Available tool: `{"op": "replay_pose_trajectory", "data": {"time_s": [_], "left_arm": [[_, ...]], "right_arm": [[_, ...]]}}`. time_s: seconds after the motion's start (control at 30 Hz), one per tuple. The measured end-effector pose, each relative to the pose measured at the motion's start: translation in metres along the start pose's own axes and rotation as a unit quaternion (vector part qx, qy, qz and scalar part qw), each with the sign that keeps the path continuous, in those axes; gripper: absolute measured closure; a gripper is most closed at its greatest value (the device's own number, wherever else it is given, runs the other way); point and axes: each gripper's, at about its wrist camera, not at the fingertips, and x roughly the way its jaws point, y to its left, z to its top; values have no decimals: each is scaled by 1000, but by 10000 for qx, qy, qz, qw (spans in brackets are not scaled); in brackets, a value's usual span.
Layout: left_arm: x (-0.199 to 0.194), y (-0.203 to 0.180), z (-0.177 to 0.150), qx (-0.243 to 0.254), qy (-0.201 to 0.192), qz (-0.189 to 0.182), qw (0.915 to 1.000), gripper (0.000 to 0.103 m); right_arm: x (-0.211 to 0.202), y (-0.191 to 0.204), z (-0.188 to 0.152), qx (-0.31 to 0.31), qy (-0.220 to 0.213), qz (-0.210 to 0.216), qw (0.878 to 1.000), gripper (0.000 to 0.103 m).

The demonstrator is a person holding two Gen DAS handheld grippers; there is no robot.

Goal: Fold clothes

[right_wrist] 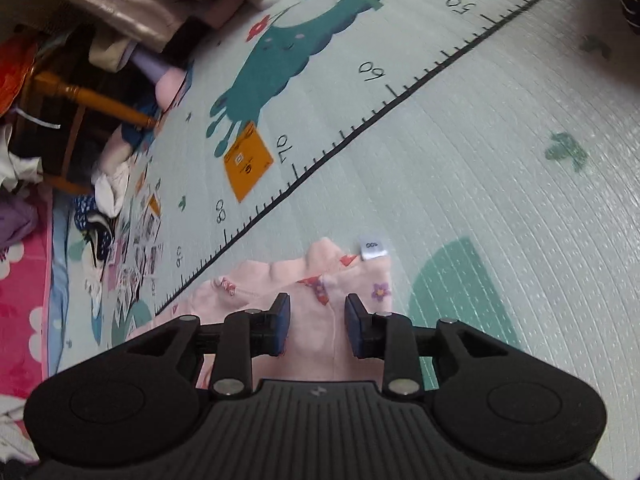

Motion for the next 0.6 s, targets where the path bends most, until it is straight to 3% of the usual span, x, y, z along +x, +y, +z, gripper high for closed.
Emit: {"op": "replay_pose_trajectory", "data": {"time_s": [0.13,0.3,0.37,0.43,0.6], "left_arm": [[15,-34,1,654,127,-220,9975,98],[37,-59,-1,1232,453,-269,9910,98],[45,-66,-3,1306,582,-306,9892,98],[52,-75,-5,1511,717,-295,9855,98],[66,-94,-19,2163,1047,-194,9705,98]], "right_arm": [[0,-5,2,325,-83,243,9991,68],[0,3,2,38,-28,138,9999,69],[-2,5,2,-221,4,-22,9998,74],[-4,7,2,-447,24,-164,9989,86],[-5,4,-1,-784,89,-353,9963,89]]}}
